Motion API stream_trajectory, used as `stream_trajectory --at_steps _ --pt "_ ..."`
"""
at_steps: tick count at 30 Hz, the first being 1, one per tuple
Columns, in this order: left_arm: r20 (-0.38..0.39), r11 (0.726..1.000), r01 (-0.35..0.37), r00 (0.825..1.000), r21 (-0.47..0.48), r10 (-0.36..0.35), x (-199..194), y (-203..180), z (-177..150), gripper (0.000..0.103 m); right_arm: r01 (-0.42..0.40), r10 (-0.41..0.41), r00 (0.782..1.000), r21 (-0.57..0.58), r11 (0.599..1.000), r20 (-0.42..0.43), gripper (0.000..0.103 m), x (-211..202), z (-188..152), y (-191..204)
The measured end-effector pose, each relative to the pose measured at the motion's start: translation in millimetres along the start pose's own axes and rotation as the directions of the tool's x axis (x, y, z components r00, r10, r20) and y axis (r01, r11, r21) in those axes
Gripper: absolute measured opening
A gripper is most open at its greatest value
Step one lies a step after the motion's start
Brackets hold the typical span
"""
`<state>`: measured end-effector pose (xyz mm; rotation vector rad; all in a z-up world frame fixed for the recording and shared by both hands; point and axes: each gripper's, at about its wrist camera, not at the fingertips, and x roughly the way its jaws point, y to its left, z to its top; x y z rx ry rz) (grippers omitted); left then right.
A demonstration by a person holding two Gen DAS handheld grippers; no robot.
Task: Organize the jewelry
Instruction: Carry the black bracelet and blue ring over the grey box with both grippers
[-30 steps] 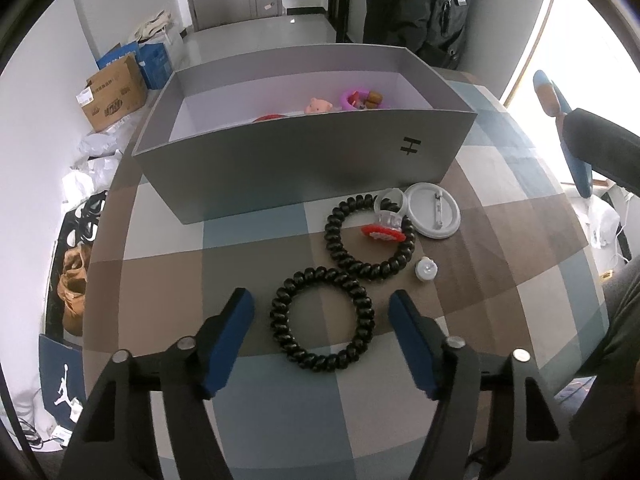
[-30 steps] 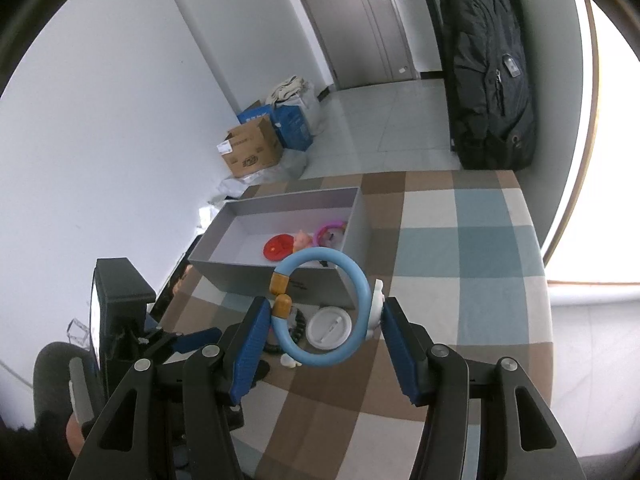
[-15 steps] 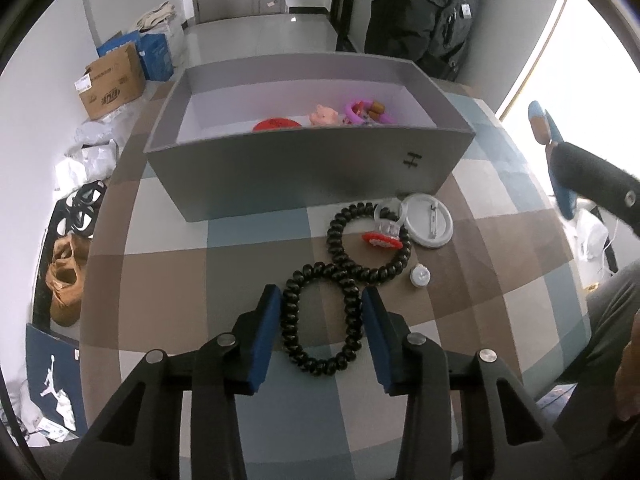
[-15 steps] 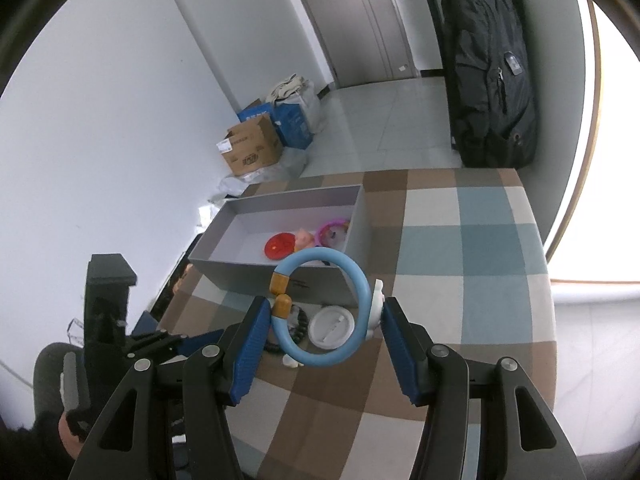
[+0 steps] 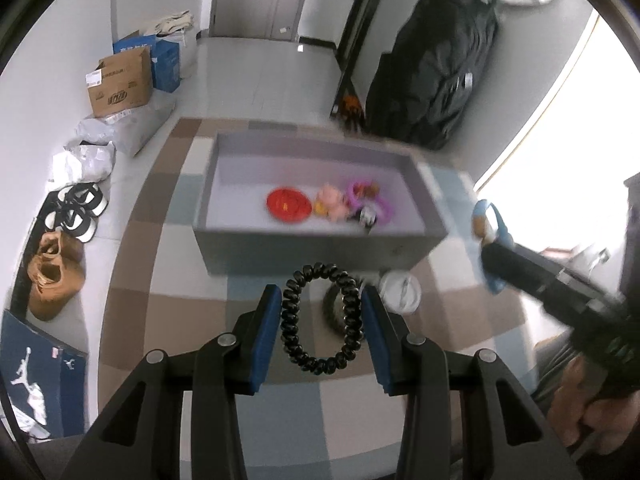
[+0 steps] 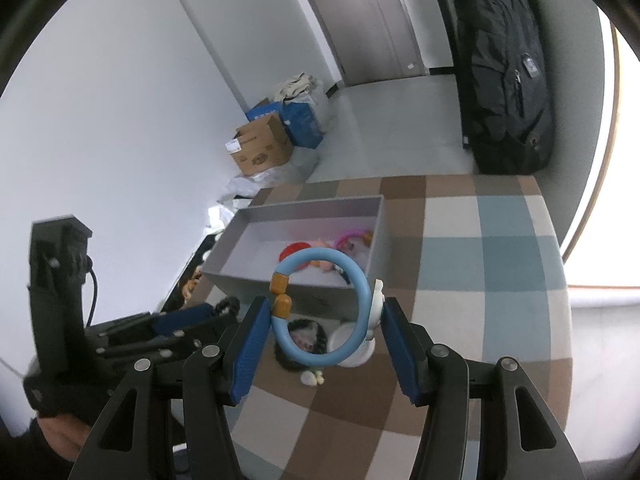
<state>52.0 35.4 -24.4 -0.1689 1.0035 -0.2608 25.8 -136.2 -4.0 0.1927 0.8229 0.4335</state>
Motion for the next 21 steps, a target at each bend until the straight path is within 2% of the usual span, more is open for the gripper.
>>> stream_trajectory --at_steps 4,10,17,21 --pt "0.044 0.999 0.031 0.999 -0.028 -0.03 -5 3 15 0.035 -0.011 0.011 1.0 -0.013 1.0 -0.003 0.056 3 12 3" --pt "0.084 0.998 0.033 0.996 -0.054 -0.028 -5 8 31 0.036 -0.027 0.027 0.999 -0.011 1.0 -0.021 0.056 13 34 -1" --pt "0.068 0.998 0.027 0.997 -0.06 -0.023 11 11 50 0.035 -0.024 0.021 0.999 -0.057 0.998 -0.049 0.056 38 57 -2" --pt "0.039 0.996 0.031 0.999 -0.079 -0.028 22 16 55 0.035 -0.037 0.035 0.998 -0.046 0.998 -0.059 0.056 52 61 -7"
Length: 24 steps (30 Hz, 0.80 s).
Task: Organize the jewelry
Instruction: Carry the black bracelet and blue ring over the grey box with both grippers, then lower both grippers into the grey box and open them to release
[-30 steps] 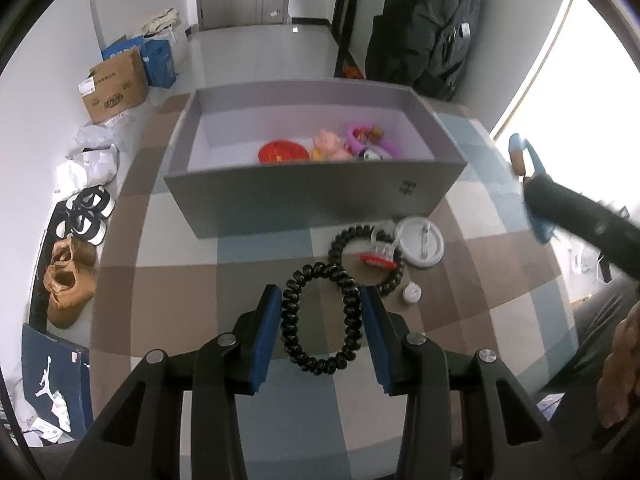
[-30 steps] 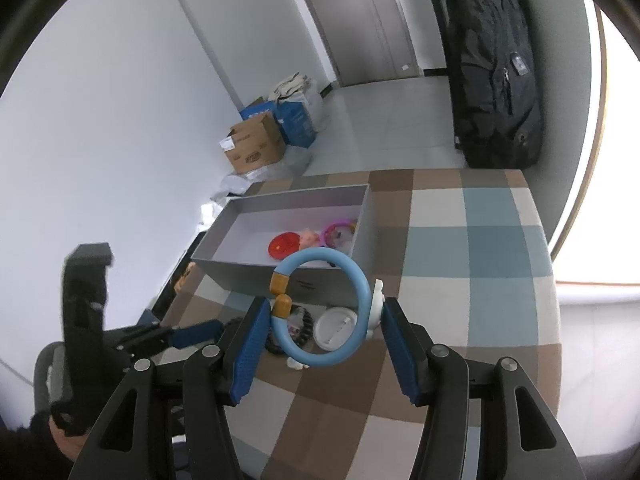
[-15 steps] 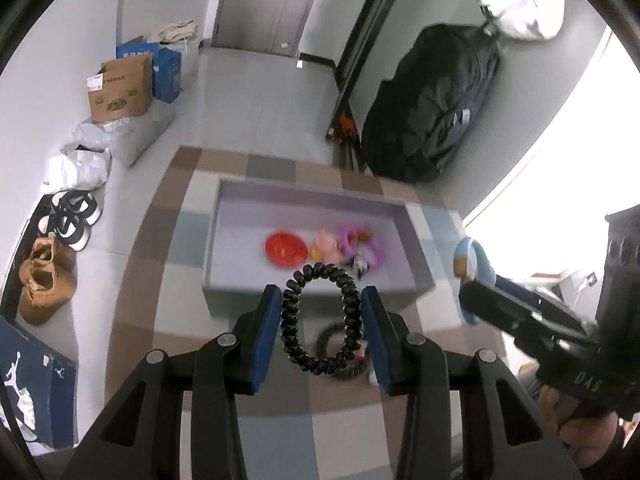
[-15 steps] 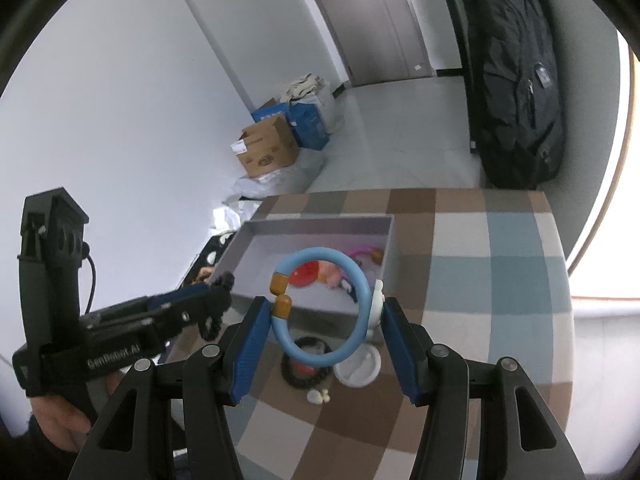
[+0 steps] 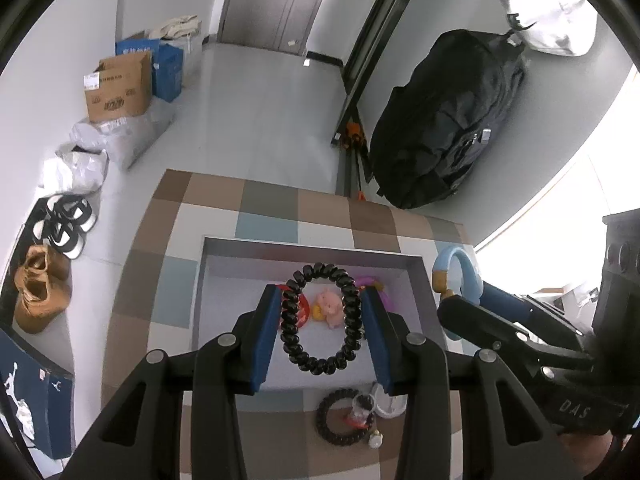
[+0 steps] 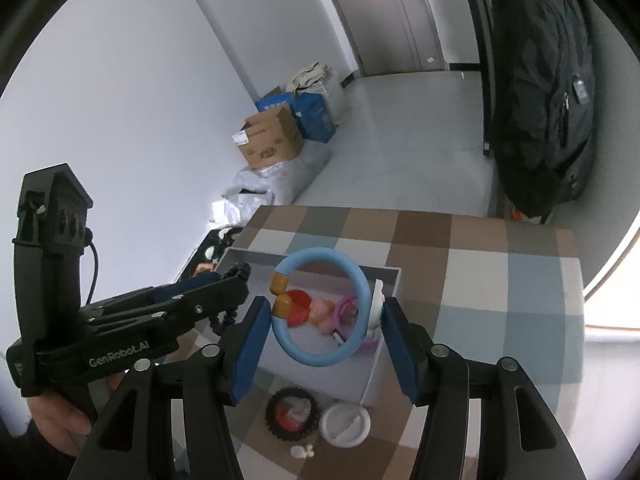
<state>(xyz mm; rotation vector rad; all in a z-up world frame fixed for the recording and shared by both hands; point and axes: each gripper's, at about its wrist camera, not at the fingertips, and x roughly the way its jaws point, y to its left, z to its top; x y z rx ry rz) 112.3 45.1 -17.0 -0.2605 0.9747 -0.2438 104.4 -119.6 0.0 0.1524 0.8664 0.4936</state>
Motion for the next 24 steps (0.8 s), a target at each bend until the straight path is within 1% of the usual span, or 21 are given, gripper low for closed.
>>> stream_trajectory --at_steps 7,12,17,21,23,24 --pt "-0.034 0.999 -0.008 0.999 -0.031 0.007 12 0 7 0.036 -0.015 0.016 1.0 0.042 0.999 -0.025 0.056 18 -1 -12" --pt "-0.055 0.999 -0.014 0.998 -0.033 0.013 18 -2 6 0.036 -0.021 0.022 1.0 0.035 0.999 -0.022 0.056 20 1 -10" --pt "-0.072 0.998 0.005 0.997 -0.058 -0.009 23 0 8 0.036 -0.025 0.026 0.999 0.038 0.999 -0.02 0.056 21 0 -10" --pt "-0.055 0.996 0.028 0.998 -0.082 -0.033 21 4 9 0.036 -0.02 0.021 1.0 0.041 0.999 -0.019 0.056 21 -1 -11" --pt "-0.049 0.994 0.051 0.997 -0.098 -0.056 20 6 9 0.038 -0.022 0.022 1.0 0.042 0.999 -0.015 0.057 20 -1 -12" --pt "-0.051 0.992 0.063 0.996 -0.109 -0.069 21 5 10 0.043 -0.021 0.022 1.0 0.04 0.999 -0.01 0.057 20 0 -11"
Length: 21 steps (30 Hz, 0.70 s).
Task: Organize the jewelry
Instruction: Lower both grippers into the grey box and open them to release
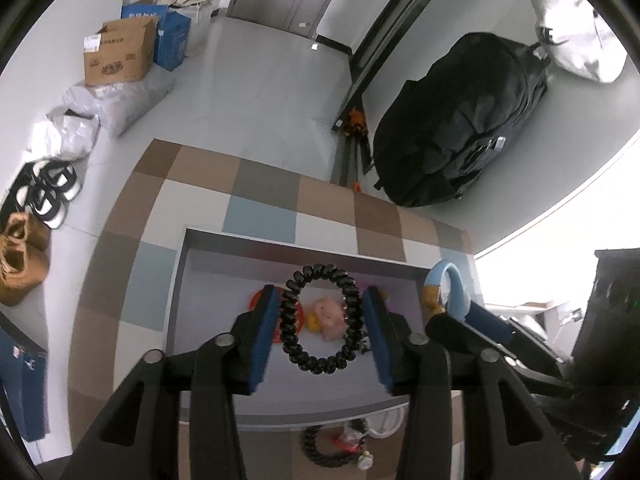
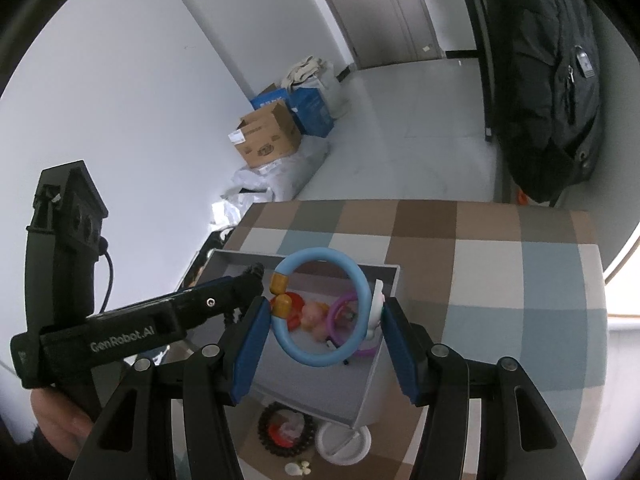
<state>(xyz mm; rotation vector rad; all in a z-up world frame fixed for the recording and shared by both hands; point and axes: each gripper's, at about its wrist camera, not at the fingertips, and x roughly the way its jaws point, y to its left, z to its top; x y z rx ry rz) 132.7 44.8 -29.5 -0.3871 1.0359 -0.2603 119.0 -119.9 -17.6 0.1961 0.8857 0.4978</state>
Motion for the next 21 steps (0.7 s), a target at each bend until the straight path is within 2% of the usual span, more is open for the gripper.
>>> stream_trajectory --at_steps 2,4,5,7,12,21 --pt "-0.005 0.999 0.033 0.999 -0.032 -0.033 -1 3 1 0.049 0.003 -0.003 1.0 -0.007 1.0 0.017 0.06 -2 1 1" --pt "-0.001 0.998 0.047 0.999 -0.045 -0.047 -3 4 2 0.068 0.005 -0.004 0.999 -0.016 1.0 0.036 0.071 -7 3 1" --pt "0.011 0.998 0.05 0.999 -0.047 -0.049 -5 4 2 0.069 0.008 -0.007 0.999 -0.015 1.0 0.047 0.075 -9 3 1" --pt "0.03 0.998 0.051 0.998 -0.039 -0.05 -9 3 2 0.07 0.008 -0.007 0.998 -0.011 1.0 0.067 0.075 -16 5 -1" --pt "0.04 1.0 0.0 0.999 -0.008 0.0 -12 0 0 0.07 0.026 -0.028 0.995 0.026 0.999 0.097 0.082 -28 6 -13" --pt "0.103 0.994 -0.106 0.989 0.037 0.102 -26 0 -13 0.07 0.052 -0.058 0.989 0.045 0.998 0.137 0.083 -47 -1 -18"
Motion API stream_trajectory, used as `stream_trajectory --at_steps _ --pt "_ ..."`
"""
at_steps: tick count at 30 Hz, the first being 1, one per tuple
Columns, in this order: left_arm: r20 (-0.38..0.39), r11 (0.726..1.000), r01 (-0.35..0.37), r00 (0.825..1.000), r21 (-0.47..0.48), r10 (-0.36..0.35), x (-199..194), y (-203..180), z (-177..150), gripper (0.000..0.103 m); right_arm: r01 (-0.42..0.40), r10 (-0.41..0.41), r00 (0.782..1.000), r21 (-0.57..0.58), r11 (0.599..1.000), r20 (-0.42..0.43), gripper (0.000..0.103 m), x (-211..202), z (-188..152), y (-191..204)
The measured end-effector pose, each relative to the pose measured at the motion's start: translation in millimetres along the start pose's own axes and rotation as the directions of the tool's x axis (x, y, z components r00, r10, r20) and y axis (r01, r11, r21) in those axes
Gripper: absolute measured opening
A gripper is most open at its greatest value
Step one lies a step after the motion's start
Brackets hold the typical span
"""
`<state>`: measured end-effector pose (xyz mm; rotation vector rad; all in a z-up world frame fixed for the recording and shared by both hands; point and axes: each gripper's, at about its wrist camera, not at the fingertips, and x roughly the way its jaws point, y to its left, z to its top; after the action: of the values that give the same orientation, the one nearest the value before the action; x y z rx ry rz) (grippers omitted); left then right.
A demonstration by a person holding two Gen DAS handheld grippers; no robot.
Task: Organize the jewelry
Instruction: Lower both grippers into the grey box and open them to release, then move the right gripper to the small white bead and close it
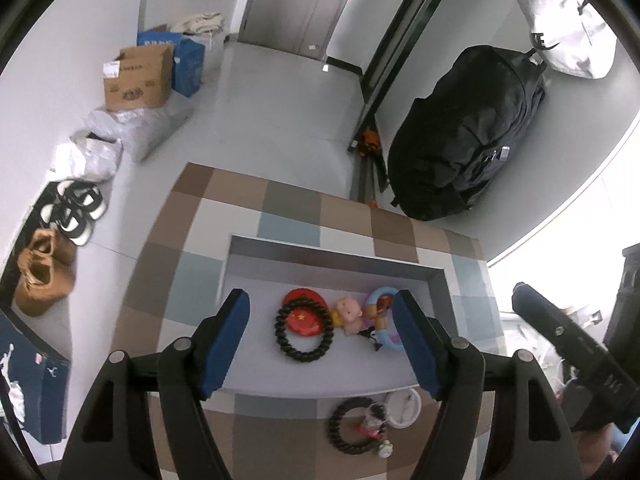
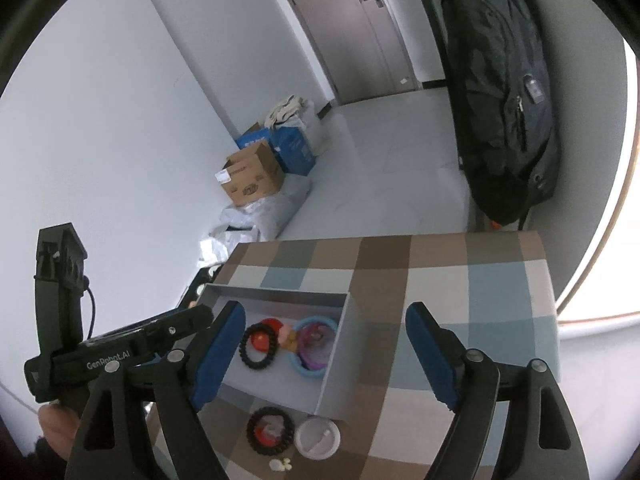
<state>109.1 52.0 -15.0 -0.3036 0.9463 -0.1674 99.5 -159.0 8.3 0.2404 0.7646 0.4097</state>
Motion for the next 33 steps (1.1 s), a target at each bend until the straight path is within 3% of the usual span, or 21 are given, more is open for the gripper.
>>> stream_trajectory --at_steps 7,11,18,20,23,33 --pt "0.04 0.998 -0.055 0.998 0.03 0.054 -12 -4 -10 0.07 0.013 -0.013 1.0 0.004 1.0 0.011 0.084 -12 -8 -2" --pt "0.072 0.994 -0.085 0.994 0.07 0.08 -20 -12 -18 0.07 0.017 -0.017 0.999 -0.001 1.0 0.029 0.093 -22 -15 0" --pt "0.09 0.986 -0.116 0.99 0.12 0.105 -28 -22 -33 0.071 0.031 -0.03 0.999 -0.027 0.999 0.028 0.098 -35 -29 4" --pt "0.098 0.984 -0.121 0.989 0.13 0.109 -30 -24 -37 0.072 0.041 -0.04 0.999 -0.04 0.998 0.026 0.099 -38 -33 5" --pt "0.113 0.983 -0.126 0.987 0.13 0.112 -33 -24 -44 0.081 0.053 -0.052 0.998 -0.058 0.997 0.02 0.103 -40 -39 5" --pt "0.076 0.987 -0.126 0.99 0.104 0.119 -32 -14 -60 0.082 0.114 -0.12 0.992 -0.158 0.981 -0.032 0.103 -40 -64 4"
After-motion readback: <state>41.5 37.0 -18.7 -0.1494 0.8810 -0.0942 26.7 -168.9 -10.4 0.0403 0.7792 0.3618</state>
